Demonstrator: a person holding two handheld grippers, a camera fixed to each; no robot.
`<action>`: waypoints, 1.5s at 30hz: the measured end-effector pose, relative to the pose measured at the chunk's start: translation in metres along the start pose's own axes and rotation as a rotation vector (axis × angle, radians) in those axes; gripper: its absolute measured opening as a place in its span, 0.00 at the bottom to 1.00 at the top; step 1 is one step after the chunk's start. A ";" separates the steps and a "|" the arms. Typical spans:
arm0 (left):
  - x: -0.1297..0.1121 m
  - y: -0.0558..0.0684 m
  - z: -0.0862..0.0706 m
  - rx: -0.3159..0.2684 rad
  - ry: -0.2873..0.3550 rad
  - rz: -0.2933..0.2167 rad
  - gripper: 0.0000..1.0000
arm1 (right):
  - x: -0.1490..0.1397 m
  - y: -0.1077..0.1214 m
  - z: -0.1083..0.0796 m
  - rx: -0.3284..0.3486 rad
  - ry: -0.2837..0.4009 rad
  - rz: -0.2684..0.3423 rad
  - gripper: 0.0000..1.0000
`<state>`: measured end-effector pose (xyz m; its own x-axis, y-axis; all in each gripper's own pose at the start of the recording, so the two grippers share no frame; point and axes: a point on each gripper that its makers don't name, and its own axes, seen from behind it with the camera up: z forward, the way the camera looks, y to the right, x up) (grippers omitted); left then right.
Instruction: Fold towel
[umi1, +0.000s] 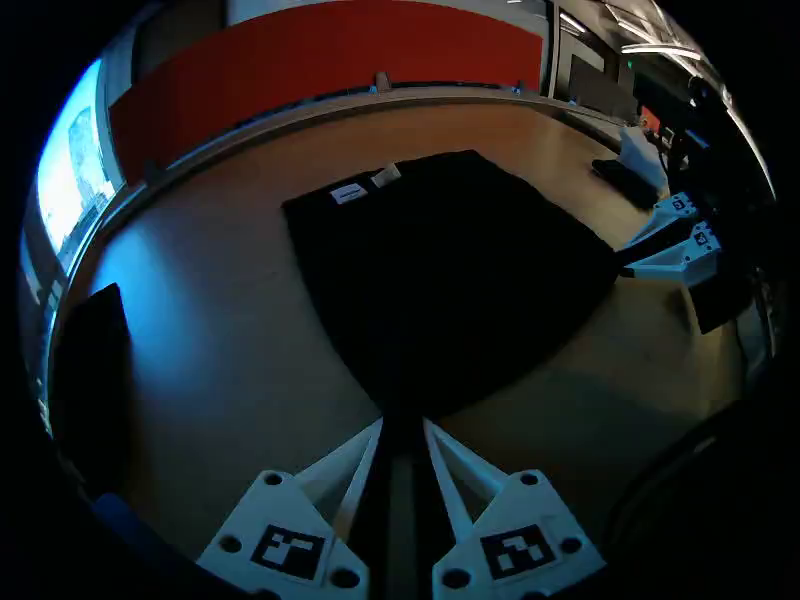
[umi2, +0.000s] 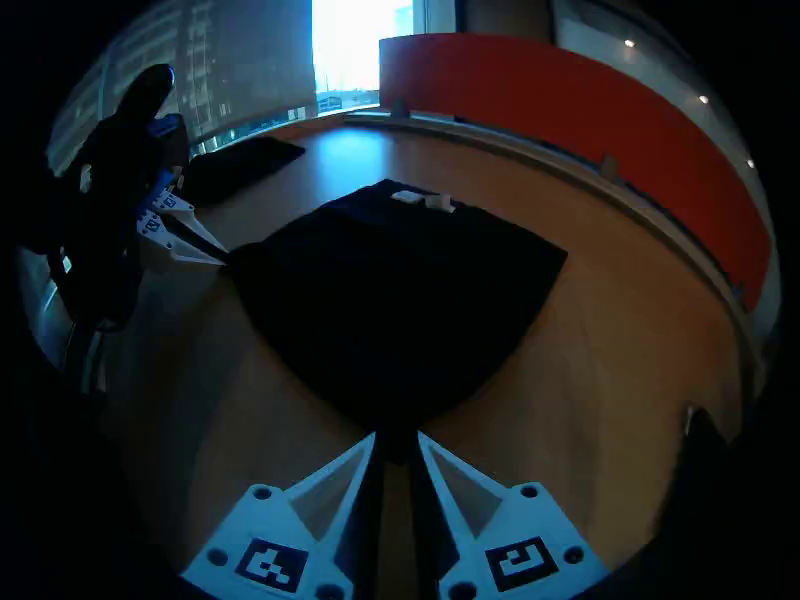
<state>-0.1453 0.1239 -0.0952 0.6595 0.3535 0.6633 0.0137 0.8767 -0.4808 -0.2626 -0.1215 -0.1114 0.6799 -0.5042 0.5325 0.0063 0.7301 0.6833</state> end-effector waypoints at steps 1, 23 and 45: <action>0.000 0.000 0.000 -0.003 -0.003 -0.005 0.12 | 0.001 0.000 -0.001 -0.001 0.002 0.001 0.14; 0.030 0.012 -0.052 -0.036 0.018 -0.030 0.12 | 0.046 0.007 -0.053 -0.025 0.082 -0.005 0.14; 0.046 0.031 -0.111 -0.110 -0.004 -0.021 0.12 | 0.073 -0.012 -0.117 -0.007 0.099 -0.017 0.14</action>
<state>-0.0309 0.1305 -0.1434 0.6555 0.3370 0.6758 0.1096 0.8430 -0.5266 -0.1271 -0.1129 -0.1391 0.7490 -0.4686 0.4684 0.0237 0.7254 0.6879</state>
